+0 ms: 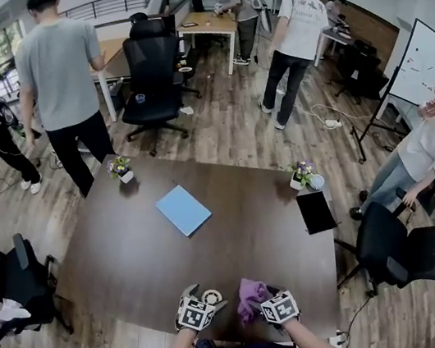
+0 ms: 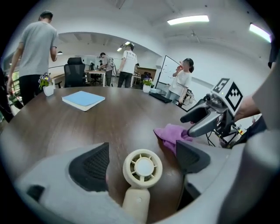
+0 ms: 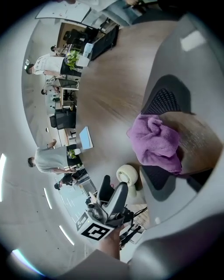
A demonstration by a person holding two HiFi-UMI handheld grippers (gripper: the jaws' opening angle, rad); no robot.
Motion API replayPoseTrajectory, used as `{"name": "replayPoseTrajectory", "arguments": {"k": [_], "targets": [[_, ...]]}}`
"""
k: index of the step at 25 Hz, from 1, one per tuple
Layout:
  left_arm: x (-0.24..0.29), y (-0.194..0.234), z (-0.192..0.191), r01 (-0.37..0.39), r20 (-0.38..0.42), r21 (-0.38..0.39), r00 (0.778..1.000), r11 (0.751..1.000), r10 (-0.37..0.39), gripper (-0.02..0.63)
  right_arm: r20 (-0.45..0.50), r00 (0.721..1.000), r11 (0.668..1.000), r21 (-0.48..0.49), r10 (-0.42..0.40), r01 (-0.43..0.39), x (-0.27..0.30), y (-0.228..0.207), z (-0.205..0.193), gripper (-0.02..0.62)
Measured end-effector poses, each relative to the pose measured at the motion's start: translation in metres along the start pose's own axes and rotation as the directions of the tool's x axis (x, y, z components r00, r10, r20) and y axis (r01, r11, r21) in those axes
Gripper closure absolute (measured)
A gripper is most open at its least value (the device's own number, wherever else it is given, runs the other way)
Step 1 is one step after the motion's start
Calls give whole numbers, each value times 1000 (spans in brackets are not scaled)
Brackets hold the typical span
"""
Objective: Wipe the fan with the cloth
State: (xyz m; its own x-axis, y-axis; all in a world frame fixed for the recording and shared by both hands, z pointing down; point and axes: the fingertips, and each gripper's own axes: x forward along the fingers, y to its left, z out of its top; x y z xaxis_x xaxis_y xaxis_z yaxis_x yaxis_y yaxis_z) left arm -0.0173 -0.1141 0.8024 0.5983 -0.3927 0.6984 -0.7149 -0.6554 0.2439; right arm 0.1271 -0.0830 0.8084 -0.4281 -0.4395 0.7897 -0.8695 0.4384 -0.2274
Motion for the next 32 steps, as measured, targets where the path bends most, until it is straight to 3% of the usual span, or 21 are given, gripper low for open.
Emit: {"name": "replayPoseTrajectory", "arguments": {"k": [10,18,20,25,27,29,32], "targets": [[-44,-1,41,-61,162,-46,984,997,68,130,143,990,999,50,2,-9,-28,7,27,215],[-71,-9,58,-79,255,-79,962,994,97,163,273,962,1000,14,-7,3,-52,6,57,273],[-79,-6,62,-90,279,-83,954,992,110,187,300,954,1000,10,-24,22,-56,6,64,334],[-93,-7,75,-91,338,-99,934,991,119,262,373,926,999,2,-51,54,-71,6,84,403],[-99,-7,78,-103,355,-111,925,988,137,296,398,914,996,-19,-77,92,-76,7,89,526],[-103,-9,80,-120,365,-106,919,987,151,327,415,906,995,-14,-82,96,-79,8,91,580],[-107,-10,80,-142,375,-100,911,985,169,366,427,901,996,-16,-73,88,-82,9,94,586]]}}
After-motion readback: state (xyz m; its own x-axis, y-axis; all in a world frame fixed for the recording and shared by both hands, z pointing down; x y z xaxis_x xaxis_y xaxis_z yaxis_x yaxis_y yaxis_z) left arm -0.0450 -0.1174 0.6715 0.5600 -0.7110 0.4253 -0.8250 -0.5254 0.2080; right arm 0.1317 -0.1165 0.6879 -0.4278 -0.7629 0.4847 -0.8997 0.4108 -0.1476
